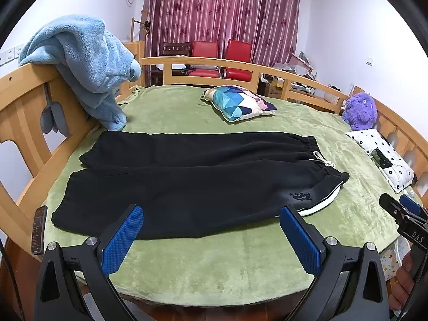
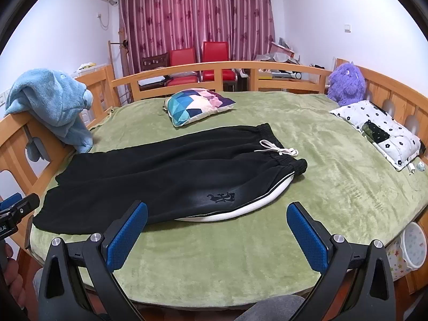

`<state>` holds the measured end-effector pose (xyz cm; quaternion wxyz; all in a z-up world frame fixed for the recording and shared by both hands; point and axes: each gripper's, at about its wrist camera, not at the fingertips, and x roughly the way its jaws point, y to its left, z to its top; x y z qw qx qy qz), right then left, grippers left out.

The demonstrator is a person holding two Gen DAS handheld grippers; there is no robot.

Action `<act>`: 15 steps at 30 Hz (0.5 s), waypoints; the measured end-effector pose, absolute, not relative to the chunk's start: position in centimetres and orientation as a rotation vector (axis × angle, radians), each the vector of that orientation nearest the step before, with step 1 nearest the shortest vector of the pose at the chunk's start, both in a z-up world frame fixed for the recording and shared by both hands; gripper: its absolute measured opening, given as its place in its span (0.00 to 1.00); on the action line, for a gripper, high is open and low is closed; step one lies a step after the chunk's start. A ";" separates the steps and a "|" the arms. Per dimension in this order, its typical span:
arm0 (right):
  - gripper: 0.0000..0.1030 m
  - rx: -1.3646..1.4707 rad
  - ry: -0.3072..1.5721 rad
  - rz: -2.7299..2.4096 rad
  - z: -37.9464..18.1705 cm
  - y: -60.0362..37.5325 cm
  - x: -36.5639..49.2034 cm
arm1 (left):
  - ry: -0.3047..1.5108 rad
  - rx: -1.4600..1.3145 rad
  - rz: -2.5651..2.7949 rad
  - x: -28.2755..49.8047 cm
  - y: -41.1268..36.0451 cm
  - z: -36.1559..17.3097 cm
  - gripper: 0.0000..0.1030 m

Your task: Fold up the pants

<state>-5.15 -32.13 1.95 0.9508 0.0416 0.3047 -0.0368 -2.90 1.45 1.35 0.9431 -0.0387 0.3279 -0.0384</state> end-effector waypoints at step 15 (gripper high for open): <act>0.99 0.083 0.611 -0.072 2.5 -32.1 -5.8 | 0.659 -0.090 -0.087 -3.4 1.5 1.7 1.00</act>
